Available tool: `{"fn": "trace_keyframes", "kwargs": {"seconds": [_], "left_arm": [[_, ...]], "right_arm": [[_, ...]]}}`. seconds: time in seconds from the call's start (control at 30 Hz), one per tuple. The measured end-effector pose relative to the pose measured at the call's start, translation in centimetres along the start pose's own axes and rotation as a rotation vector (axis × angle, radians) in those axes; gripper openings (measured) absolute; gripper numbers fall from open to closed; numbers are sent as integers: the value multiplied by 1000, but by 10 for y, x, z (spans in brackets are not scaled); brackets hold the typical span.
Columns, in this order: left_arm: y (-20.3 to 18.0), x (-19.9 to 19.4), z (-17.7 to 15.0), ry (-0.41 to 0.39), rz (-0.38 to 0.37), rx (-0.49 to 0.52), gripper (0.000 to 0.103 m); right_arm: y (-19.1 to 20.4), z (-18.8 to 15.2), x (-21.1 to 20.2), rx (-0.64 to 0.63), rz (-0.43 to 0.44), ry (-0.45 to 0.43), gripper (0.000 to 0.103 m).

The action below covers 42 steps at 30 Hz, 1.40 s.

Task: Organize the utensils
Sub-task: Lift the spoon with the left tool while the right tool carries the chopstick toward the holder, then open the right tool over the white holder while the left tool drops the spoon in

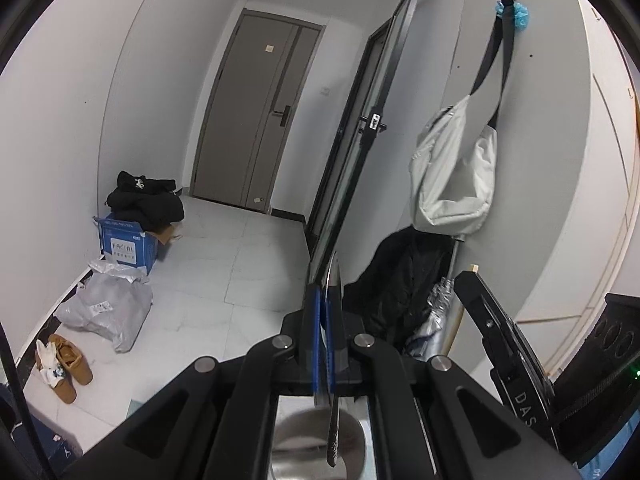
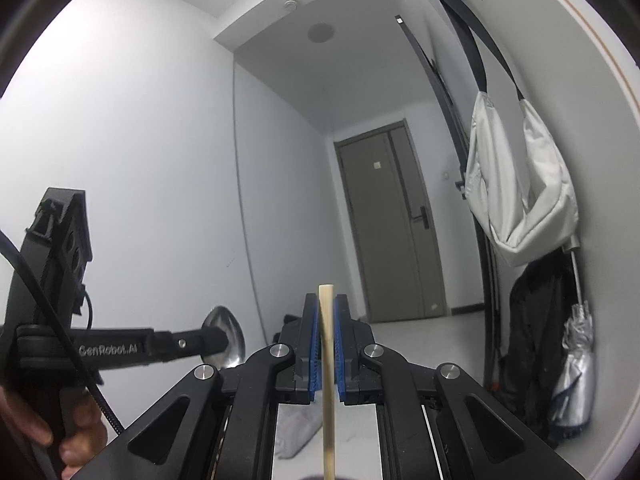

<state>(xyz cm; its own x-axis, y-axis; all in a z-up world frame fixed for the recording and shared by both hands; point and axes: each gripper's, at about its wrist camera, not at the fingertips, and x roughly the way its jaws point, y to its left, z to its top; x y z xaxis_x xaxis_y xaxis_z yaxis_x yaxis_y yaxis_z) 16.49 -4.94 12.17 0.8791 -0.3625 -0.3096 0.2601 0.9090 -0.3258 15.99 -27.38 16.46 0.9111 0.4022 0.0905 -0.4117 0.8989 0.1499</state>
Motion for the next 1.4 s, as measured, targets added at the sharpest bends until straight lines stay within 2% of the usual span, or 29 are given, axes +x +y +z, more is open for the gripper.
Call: {"fn": "trace_keyframes", "kwargs": {"seconds": [0.27, 0.4, 0.63, 0.7, 0.87, 1.2, 1.33, 1.4], "left_arm": [[17, 33, -9, 19, -37, -46, 0], [19, 44, -13, 34, -36, -39, 0], [19, 48, -23, 19, -63, 13, 0], [18, 49, -24, 8, -39, 35, 0], [8, 45, -31, -3, -71, 88, 0], [0, 38, -41, 48, -60, 153, 0], [5, 41, -43, 123, -93, 134, 0], [8, 43, -41, 152, -85, 123, 0]], "right_arm": [[-20, -21, 40, 60, -19, -14, 6], [-24, -35, 49, 47, -25, 2, 6], [-34, -52, 55, 51, -32, 30, 6], [-34, -56, 55, 43, -45, 23, 6], [-28, -63, 53, 9, -33, 40, 6], [-25, -69, 28, -15, -17, 95, 6], [-24, -75, 18, -33, -11, 130, 6], [-25, -78, 14, -32, 7, 154, 6]]}}
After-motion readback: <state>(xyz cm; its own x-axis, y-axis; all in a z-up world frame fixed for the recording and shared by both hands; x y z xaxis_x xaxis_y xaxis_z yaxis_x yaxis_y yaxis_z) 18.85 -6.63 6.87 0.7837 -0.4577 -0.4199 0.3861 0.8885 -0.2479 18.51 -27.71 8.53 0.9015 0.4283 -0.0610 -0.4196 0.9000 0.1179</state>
